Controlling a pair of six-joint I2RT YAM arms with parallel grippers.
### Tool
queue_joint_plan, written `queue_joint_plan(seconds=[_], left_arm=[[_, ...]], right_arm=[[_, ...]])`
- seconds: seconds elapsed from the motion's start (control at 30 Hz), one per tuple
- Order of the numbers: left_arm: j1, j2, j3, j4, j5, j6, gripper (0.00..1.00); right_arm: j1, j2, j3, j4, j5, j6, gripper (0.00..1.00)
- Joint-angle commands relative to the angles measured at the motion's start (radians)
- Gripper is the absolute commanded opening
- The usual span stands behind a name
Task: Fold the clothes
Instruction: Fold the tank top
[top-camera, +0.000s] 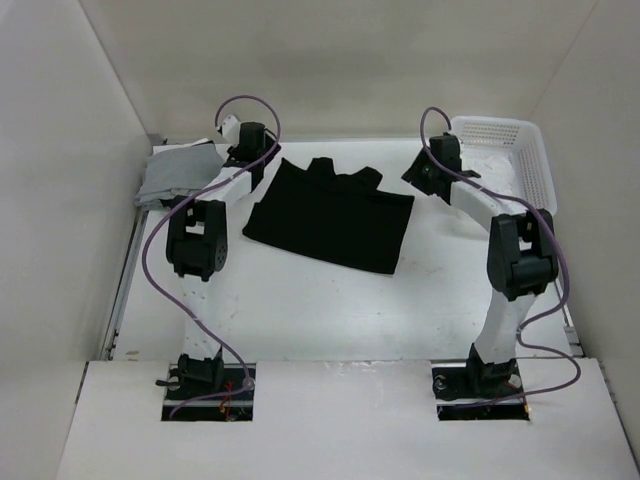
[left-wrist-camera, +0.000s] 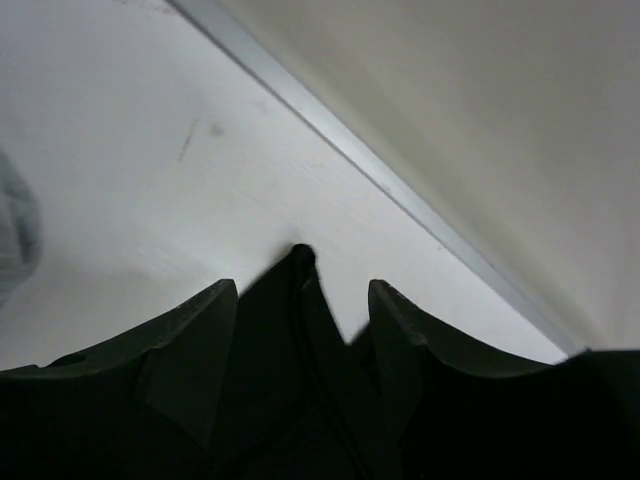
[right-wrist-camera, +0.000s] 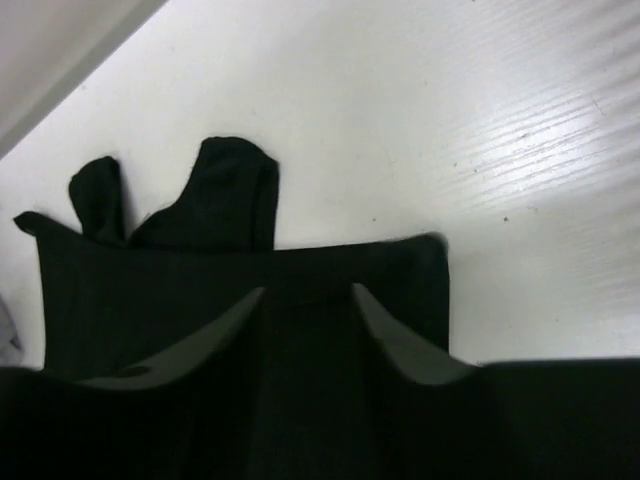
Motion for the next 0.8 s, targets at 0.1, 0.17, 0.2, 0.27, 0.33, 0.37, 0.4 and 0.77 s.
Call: queue_joint_plan(seconds=[0.1, 0.17, 0.2, 0.27, 0.33, 0.37, 0.4, 0.77], left_arm=[[-0.018, -0.393, -0.414, 0.239, -0.026, 0.019, 0.54], [-0.044, -0.502, -0.609, 0.3, -0.047, 0.013, 0.53], [-0.05, -0.543, -0.693, 0.313, -0.059, -0.003, 0.52], [-0.056, -0.621, -0.847, 0.325, -0.073, -0.045, 0.49], [-0.05, -0.666, -0.938, 0.316, -0.06, -0.045, 0.46], [-0.041, -0.698, -0.999, 0.313, -0.043, -0.047, 0.46], [-0.029, -0.711, -1.031, 0.318, -0.034, -0.042, 0.46], [0.088, -0.573, -1.125, 0.403, 0.178, -0.091, 0.47]], right_arm=[[0.078, -0.182, -0.109, 0.08, 0.096, -0.045, 0.56], [0.128, -0.284, -0.241, 0.118, 0.151, -0.04, 0.53], [0.159, -0.331, -0.307, 0.14, 0.159, -0.04, 0.4], [0.219, -0.41, -0.43, 0.161, 0.152, -0.021, 0.03], [0.259, -0.462, -0.525, 0.17, 0.13, -0.002, 0.0], [0.279, -0.491, -0.579, 0.178, 0.127, 0.007, 0.0], [0.297, -0.517, -0.631, 0.192, 0.13, 0.016, 0.05], [0.338, -0.59, -0.867, 0.241, 0.092, 0.084, 0.44]])
